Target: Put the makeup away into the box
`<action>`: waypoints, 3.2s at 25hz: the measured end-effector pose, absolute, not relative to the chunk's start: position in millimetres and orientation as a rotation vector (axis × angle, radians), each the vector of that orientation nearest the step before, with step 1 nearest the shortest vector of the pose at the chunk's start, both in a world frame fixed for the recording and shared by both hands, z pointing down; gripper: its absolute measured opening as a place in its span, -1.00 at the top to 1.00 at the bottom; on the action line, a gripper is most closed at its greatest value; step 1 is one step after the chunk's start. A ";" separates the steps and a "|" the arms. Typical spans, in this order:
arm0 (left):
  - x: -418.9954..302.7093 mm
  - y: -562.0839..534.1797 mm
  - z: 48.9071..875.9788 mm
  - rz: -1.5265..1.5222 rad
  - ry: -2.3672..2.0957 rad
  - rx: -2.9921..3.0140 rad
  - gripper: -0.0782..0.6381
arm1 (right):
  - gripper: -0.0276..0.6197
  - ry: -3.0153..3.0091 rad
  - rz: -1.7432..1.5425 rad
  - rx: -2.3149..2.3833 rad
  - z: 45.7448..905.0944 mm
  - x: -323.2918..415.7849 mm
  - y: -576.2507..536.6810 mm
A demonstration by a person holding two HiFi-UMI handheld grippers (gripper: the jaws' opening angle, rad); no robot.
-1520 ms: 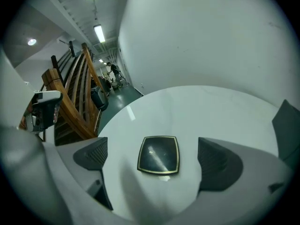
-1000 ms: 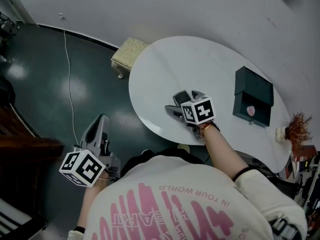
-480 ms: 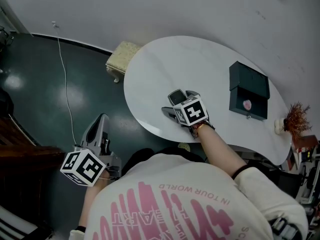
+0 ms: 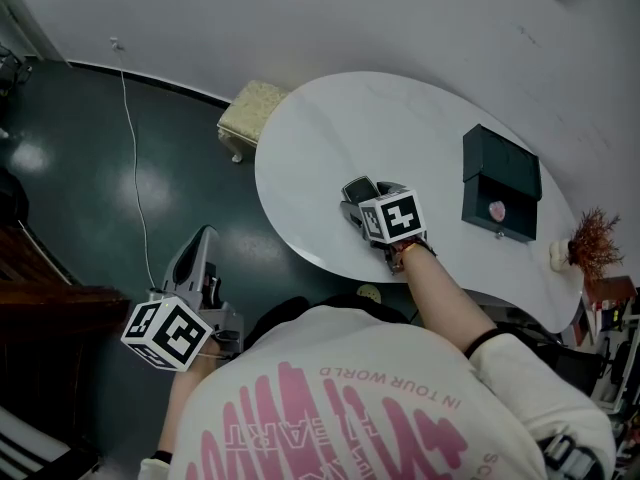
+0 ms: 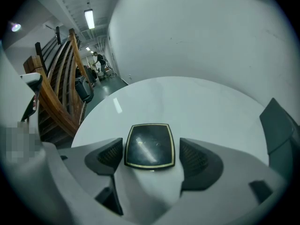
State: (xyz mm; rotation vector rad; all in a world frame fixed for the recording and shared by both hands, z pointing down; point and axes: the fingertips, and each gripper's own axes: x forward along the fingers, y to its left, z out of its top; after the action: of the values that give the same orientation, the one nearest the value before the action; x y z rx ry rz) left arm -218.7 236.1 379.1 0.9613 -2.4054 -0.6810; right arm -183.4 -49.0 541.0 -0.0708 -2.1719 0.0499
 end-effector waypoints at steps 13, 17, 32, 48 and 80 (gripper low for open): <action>-214.7 236.1 376.3 -0.670 -2.403 0.967 0.78 | -0.09 -2.181 0.084 -0.024 538.2 -179.0 -53.2; -212.8 222.5 378.0 -0.651 -2.372 1.005 0.78 | -0.09 -2.184 0.124 -0.014 535.4 -170.2 -57.3; -179.2 78.5 398.6 -0.565 -2.091 1.312 0.77 | -0.09 -2.190 0.333 0.186 511.5 -60.2 -130.8; -126.3 -74.8 383.9 -0.482 -1.931 1.541 0.78 | -0.09 -2.225 0.459 0.474 473.6 56.4 -267.5; -158.7 -94.3 388.4 -0.433 -2.159 1.260 0.78 | -0.09 -2.064 0.302 0.470 500.0 47.2 -429.5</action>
State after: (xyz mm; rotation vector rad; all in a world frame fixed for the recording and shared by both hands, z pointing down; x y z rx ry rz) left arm -158.7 -94.3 388.4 1.2596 -2.1591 -0.4327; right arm 47.2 -429.5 500.0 0.4697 -2.0639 0.3023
